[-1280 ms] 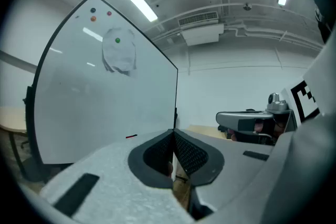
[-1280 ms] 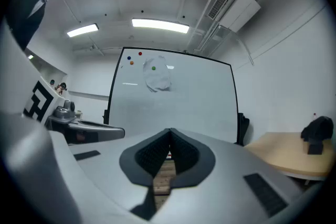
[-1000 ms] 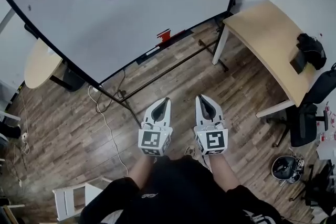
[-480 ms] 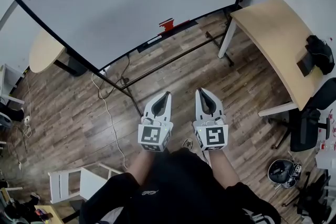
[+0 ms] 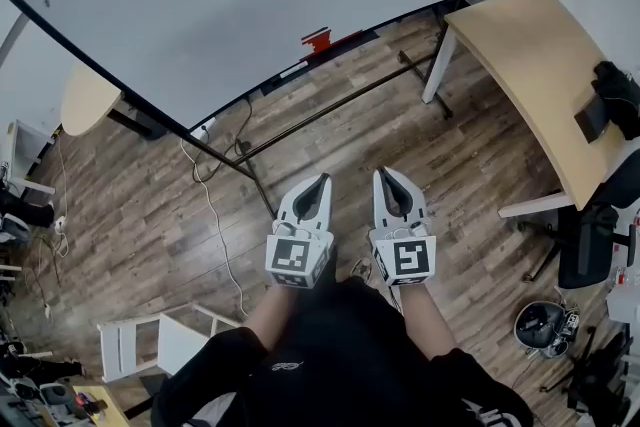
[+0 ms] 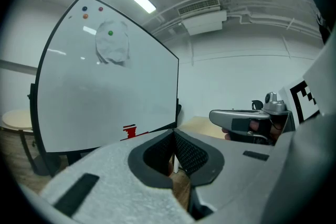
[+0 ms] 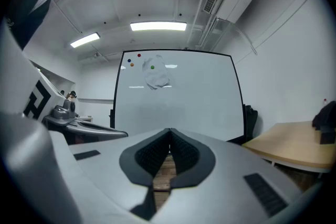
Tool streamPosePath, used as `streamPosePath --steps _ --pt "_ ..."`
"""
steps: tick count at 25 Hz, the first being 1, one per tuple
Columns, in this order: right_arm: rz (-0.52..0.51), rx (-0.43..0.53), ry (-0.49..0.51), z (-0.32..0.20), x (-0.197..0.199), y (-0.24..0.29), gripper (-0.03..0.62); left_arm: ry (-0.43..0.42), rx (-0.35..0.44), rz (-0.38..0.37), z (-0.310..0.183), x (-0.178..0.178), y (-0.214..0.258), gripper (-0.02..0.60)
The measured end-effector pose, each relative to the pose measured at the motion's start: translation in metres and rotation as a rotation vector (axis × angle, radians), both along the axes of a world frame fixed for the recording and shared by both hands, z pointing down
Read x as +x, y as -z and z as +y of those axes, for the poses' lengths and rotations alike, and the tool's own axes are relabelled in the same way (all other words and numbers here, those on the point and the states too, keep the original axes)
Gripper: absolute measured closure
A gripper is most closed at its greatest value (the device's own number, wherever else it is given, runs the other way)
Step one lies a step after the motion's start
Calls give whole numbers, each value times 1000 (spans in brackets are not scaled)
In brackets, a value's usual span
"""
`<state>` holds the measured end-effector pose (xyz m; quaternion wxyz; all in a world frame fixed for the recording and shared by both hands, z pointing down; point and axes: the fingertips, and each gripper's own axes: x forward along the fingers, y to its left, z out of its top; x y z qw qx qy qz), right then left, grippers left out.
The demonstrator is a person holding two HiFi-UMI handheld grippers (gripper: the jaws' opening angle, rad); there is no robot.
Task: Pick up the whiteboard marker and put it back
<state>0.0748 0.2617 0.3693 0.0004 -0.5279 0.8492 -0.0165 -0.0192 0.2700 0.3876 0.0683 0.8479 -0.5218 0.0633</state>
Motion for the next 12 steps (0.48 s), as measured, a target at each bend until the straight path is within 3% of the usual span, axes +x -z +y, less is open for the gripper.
streamPosePath --steps 12 --pt "73 -48 28 -68 -21 -16 592 -32 -36 72 -84 -10 -21 577"
